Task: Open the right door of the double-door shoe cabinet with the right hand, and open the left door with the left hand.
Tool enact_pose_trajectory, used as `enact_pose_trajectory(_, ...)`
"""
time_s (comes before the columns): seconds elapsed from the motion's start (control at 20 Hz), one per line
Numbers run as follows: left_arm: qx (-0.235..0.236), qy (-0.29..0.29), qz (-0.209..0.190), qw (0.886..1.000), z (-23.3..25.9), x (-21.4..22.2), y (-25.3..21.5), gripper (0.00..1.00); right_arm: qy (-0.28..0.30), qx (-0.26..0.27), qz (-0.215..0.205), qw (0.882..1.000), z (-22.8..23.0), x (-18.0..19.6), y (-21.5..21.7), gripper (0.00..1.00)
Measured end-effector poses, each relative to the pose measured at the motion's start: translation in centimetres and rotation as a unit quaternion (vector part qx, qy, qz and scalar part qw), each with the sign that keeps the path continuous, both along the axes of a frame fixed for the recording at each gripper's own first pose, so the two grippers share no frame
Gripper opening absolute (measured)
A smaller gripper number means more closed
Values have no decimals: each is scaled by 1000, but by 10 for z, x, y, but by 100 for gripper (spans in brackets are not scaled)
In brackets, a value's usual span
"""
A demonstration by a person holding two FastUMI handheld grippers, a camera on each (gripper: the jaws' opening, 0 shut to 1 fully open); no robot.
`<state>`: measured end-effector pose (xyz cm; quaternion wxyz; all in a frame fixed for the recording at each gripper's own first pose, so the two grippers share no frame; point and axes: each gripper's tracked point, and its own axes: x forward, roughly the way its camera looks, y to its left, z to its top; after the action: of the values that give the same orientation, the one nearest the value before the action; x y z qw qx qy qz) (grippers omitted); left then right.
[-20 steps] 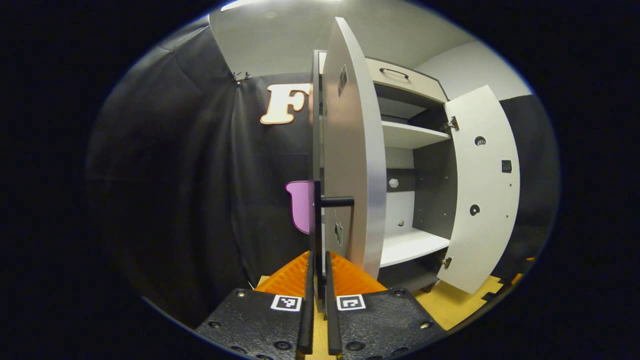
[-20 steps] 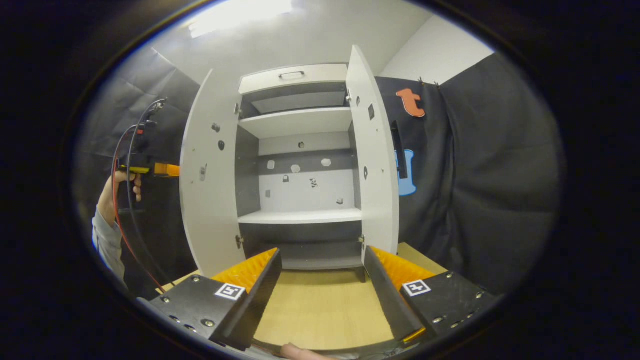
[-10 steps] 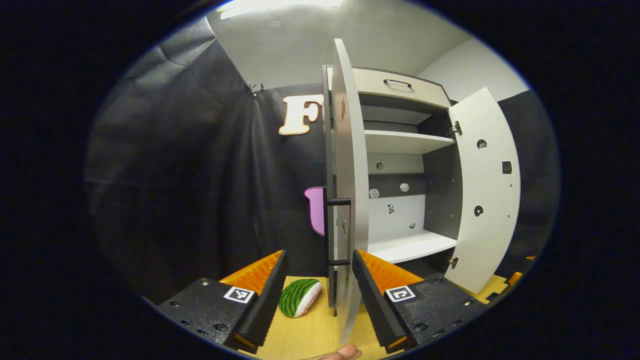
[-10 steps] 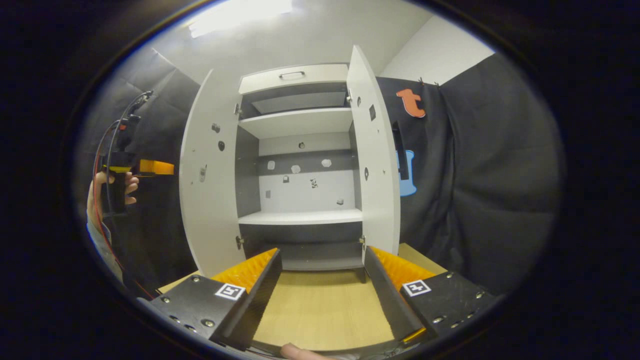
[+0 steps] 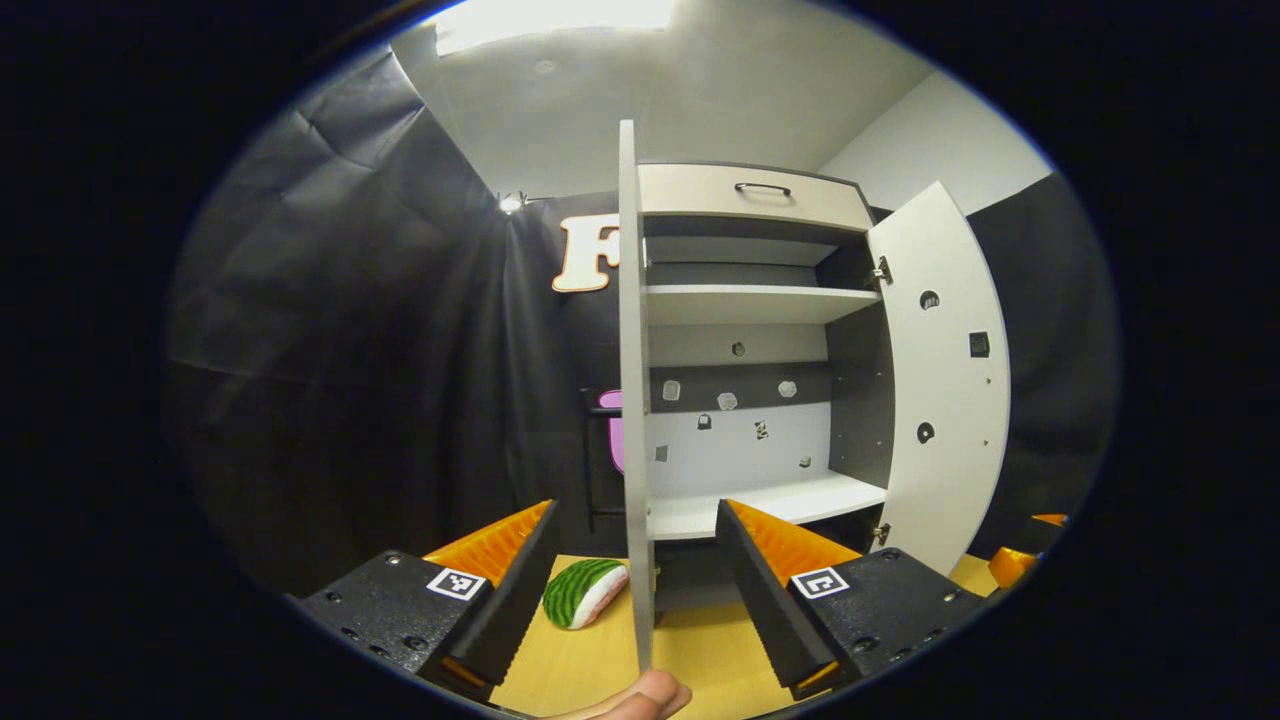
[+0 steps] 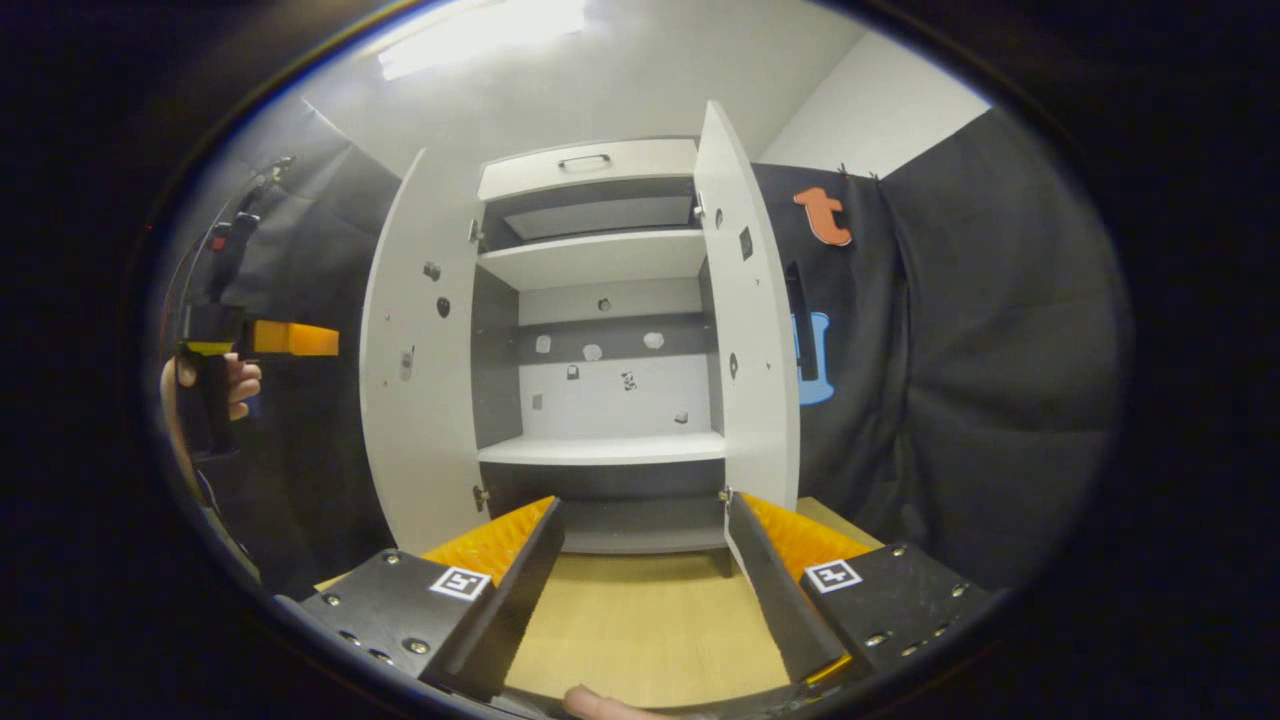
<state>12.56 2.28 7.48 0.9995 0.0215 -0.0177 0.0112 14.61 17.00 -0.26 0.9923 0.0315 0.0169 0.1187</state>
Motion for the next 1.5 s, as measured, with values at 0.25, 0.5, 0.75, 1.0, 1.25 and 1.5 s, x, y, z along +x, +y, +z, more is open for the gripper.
enact_pose_trajectory(0.25, -16, -1, -24, 1000, -10, -8, -27, 95, -10, 3, -8, 1000, 11, 4, -3, 98)
enact_pose_trajectory(0.5, -21, 4, -53, 998, -23, -12, -54, 95, -29, 11, -16, 999, 25, 9, -6, 98)
enact_pose_trajectory(0.75, -22, 10, -61, 998, -34, -14, -68, 95, -43, 6, -20, 999, 31, 9, -11, 98)
enact_pose_trajectory(1.0, -27, 18, -55, 998, -46, -16, -75, 94, -45, 0, -30, 999, 27, 8, -19, 98)
enact_pose_trajectory(1.25, -19, 20, -41, 999, -46, -17, -65, 95, -40, -4, -34, 999, 24, 7, -21, 98)
enact_pose_trajectory(1.5, -29, 1, -29, 999, -37, -13, -56, 95, -48, -2, -33, 998, 29, 7, -19, 98)
